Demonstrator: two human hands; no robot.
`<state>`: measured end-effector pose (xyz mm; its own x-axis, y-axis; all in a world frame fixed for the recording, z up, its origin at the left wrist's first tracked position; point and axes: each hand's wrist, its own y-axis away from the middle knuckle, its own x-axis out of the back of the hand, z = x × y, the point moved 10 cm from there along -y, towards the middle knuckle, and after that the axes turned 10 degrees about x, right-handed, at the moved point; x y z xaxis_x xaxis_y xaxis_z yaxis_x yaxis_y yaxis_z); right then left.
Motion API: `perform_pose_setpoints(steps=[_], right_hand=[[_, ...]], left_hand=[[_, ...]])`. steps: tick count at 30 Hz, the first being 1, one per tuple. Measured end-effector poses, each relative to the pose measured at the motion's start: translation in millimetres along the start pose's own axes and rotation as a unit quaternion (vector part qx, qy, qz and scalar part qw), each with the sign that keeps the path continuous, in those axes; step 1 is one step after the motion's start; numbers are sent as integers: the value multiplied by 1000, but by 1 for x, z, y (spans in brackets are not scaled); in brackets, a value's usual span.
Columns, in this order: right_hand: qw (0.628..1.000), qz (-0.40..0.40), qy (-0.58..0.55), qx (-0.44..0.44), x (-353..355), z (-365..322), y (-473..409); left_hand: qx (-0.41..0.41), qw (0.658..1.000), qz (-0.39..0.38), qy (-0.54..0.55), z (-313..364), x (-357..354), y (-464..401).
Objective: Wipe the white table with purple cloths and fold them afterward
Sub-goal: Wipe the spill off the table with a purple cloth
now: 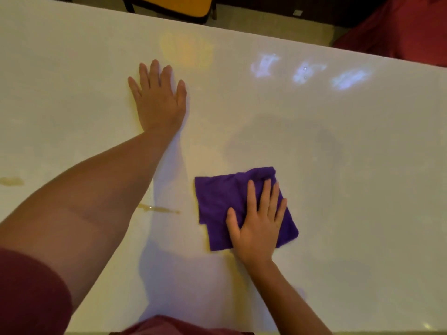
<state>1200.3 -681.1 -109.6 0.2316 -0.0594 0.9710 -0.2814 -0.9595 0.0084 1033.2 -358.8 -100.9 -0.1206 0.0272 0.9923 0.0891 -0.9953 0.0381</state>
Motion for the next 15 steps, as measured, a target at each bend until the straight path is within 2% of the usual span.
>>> perform_pose_setpoints(steps=[4,6,8,12,15], right_hand=[[999,-5,0,32,-10,-27,-36],[998,-13,-3,57,-12,-42,-66],[997,-21,-10,76,-14,-60,-99],[990,-65,-22,123,-20,-107,-166],[986,-79,-39,140,-20,-143,-210]], left_hand=[[-8,998,-18,56,-2,0,-2],[-7,986,-26,165,-11,15,-1],[-21,967,11,255,-32,44,11],[-17,962,105,250,-123,93,60],[104,965,142,195,-235,106,103]])
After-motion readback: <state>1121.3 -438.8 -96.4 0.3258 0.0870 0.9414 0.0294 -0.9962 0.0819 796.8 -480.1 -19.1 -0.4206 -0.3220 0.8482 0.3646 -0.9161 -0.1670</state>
